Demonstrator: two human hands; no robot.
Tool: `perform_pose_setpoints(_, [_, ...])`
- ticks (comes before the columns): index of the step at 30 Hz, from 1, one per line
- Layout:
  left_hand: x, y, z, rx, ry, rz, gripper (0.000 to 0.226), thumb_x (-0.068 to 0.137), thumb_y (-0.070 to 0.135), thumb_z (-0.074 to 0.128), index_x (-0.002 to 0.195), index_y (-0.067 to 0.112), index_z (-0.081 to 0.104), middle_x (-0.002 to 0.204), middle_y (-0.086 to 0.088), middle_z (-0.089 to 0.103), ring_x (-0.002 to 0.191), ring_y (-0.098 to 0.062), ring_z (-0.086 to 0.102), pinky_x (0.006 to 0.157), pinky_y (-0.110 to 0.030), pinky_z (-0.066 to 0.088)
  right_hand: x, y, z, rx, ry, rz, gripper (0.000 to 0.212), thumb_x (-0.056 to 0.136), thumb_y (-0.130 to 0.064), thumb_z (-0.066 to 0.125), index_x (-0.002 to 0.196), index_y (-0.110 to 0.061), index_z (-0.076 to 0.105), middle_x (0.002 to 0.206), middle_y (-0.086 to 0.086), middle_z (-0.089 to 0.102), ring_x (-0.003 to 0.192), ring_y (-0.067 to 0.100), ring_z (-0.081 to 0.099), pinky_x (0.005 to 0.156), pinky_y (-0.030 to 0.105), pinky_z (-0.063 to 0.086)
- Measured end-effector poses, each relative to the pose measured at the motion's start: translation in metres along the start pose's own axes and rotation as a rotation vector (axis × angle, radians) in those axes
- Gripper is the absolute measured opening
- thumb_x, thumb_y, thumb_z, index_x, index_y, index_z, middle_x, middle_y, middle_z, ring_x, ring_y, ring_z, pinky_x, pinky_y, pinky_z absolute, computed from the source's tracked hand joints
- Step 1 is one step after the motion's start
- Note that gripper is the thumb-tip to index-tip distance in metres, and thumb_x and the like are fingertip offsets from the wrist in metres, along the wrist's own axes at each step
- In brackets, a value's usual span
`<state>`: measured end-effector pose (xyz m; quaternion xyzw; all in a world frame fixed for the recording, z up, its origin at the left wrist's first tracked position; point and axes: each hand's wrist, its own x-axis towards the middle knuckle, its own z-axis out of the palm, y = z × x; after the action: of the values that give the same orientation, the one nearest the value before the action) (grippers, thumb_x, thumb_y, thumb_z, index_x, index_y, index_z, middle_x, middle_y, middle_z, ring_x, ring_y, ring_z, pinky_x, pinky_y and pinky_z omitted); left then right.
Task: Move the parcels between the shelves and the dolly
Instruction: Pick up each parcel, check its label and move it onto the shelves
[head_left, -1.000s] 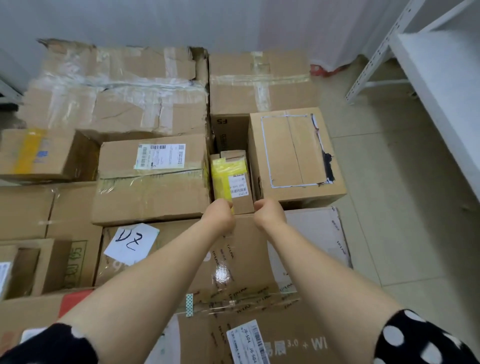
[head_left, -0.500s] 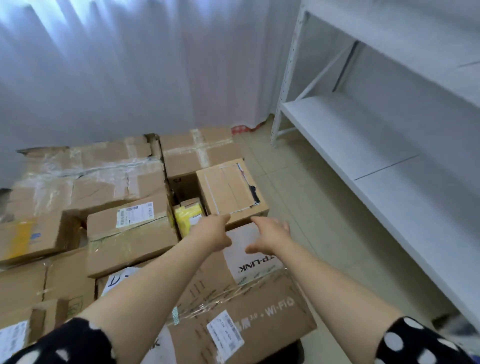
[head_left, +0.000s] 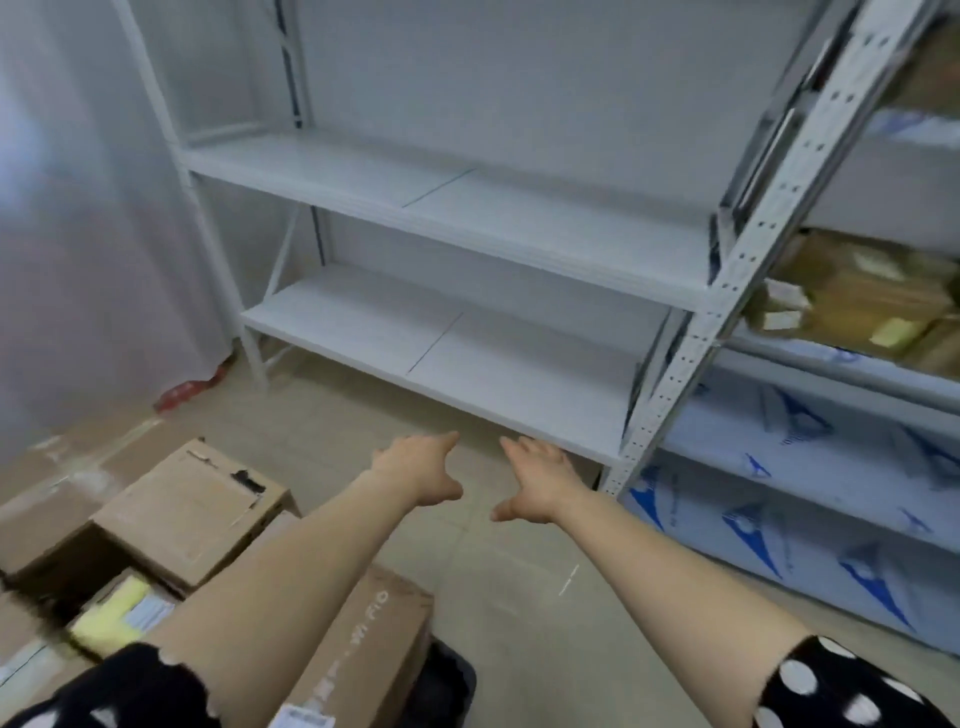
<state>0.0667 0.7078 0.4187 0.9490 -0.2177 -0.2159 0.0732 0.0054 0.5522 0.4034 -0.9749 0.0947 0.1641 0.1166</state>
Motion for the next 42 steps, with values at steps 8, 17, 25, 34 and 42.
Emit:
perform_pose_setpoints(8, [0.0,0.237,-0.004,0.086,0.129,0.381,0.058,0.091,0.031,0.054,0.146,0.023,0.037,0.148,0.0,0.041,0.135,-0.021,0.039,0.104,-0.033,0.037,-0.113,0.191,-0.043,0.19,0.195,0.278,0.069,0.086,-0.038,0.064,0.142,-0.013,0.033,0.14,0.011,0.034,0.135,0.029,0.027,0.105,0.038,0.037])
perform_pose_setpoints(17, [-0.005,0.535,0.043,0.119,0.201,0.632,0.05,0.091,0.03,0.052,0.139,0.017,0.045,0.139,-0.004,0.051,0.125,-0.024,0.049,0.099,-0.036,0.045,-0.263,0.452,-0.084,0.354,0.381,0.555,0.065,0.089,-0.035,0.062,0.143,-0.011,0.035,0.145,0.012,0.035,0.135,0.028,0.031,0.109,0.035,0.033])
perform_pose_setpoints(25, [0.002,0.719,0.071,0.133,0.166,0.78,0.049,0.093,0.029,0.052,0.14,0.019,0.044,0.136,-0.004,0.053,0.12,-0.025,0.052,0.09,-0.035,0.048,-0.34,0.619,-0.107,0.532,0.576,0.691,0.062,0.094,-0.029,0.056,0.148,-0.013,0.03,0.151,0.009,0.034,0.136,0.025,0.035,0.109,0.035,0.033])
perform_pose_setpoints(34, [0.074,0.877,0.053,0.061,0.228,0.832,0.039,0.094,0.037,0.051,0.125,0.015,0.057,0.123,-0.007,0.061,0.109,-0.025,0.058,0.087,-0.035,0.049,-0.329,0.769,-0.16,0.671,0.806,0.75,0.051,0.097,-0.03,0.052,0.143,-0.014,0.04,0.146,0.005,0.044,0.132,0.023,0.043,0.108,0.035,0.036])
perform_pose_setpoints(42, [0.174,1.019,0.026,-0.236,0.204,0.812,0.023,0.096,0.027,0.053,0.107,0.012,0.066,0.106,-0.008,0.067,0.098,-0.022,0.063,0.085,-0.034,0.051,-0.26,0.905,-0.248,0.68,0.869,0.775,0.038,0.101,-0.026,0.043,0.133,-0.006,0.051,0.134,0.013,0.055,0.123,0.028,0.05,0.103,0.037,0.04])
